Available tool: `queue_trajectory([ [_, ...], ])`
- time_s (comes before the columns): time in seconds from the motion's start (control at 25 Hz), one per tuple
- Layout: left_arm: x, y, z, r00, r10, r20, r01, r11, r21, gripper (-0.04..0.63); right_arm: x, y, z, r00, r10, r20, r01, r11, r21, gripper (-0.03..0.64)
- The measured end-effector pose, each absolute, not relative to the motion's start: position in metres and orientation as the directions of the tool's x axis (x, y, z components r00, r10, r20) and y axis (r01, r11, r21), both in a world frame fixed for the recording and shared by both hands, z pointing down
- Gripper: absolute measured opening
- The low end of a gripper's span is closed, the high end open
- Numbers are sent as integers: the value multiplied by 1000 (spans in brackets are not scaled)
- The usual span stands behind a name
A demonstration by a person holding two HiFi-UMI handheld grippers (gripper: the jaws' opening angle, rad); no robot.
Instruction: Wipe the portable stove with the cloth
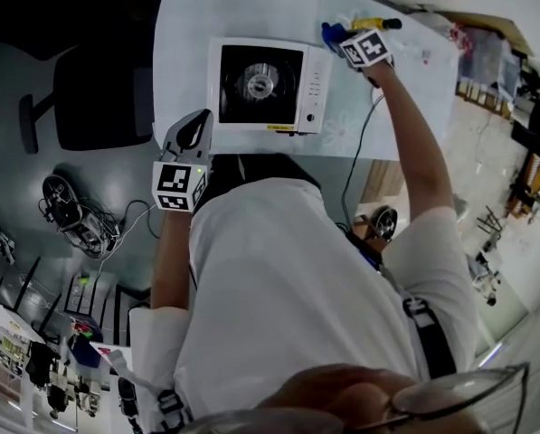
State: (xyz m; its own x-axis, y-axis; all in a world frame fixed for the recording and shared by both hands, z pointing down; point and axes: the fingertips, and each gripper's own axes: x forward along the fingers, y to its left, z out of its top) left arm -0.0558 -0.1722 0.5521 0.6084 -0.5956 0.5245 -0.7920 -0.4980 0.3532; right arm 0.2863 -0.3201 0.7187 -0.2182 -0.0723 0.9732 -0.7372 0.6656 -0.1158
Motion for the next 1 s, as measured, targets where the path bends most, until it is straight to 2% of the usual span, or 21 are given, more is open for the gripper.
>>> queue_trajectory([
  [0.56, -60, -160, 576, 583, -590, 558, -812, -431, 393, 32, 273, -313, 754, -226, 223, 948, -693, 648, -317, 127],
  [1.0, -66, -150, 583, 568, -605, 558, -823, -400, 403, 32, 219, -321, 752, -330, 309, 892, -696, 559, -451, 122],
])
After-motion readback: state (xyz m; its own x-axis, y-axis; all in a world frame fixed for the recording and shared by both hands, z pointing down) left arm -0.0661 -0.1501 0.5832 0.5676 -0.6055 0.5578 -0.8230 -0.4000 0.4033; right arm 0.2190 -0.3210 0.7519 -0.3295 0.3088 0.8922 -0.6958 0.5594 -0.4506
